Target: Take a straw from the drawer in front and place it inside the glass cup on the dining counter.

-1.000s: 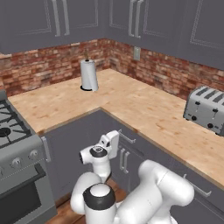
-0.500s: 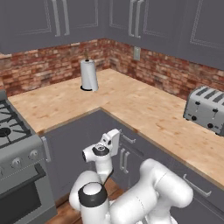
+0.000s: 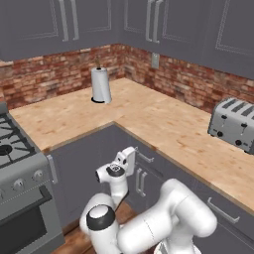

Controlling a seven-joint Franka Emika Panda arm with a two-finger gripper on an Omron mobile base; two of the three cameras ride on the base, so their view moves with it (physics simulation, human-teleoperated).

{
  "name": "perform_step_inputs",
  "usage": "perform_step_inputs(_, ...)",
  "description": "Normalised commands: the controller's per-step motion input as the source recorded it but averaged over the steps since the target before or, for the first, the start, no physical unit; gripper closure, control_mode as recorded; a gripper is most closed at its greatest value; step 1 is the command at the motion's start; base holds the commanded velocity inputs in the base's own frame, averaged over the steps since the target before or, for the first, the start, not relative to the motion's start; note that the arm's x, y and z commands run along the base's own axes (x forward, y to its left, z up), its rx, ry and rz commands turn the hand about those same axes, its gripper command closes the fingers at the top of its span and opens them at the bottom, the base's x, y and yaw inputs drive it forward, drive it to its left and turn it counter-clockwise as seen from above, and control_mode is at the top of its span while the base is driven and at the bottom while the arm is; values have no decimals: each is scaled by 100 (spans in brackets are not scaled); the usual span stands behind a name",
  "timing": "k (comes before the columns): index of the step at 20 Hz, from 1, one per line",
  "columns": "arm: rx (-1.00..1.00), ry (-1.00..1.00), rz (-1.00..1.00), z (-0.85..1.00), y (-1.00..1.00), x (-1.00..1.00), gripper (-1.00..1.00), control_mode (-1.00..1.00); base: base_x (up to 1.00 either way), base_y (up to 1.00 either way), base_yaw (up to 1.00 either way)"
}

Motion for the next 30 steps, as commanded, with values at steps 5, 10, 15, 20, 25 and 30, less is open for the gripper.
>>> perform_step_inputs(5, -5, 0, 0, -36, -25, 35, -100, -100, 0, 0, 0)
perform_step_inputs(10, -3, 0, 0, -27, -20, 38, -100, -100, 0, 0, 0)
perform_step_inputs(15, -2, 0, 0, -28, -17, 44, -100, -100, 0, 0, 0)
perform_step_inputs(20, -4, 0, 0, -36, -20, 35, -100, -100, 0, 0, 0)
perform_step_inputs(25, -7, 0, 0, -60, -21, 14, -100, -100, 0, 0, 0)
perform_step_inputs(30, -10, 0, 0, -70, -22, 8, -100, -100, 0, 0, 0)
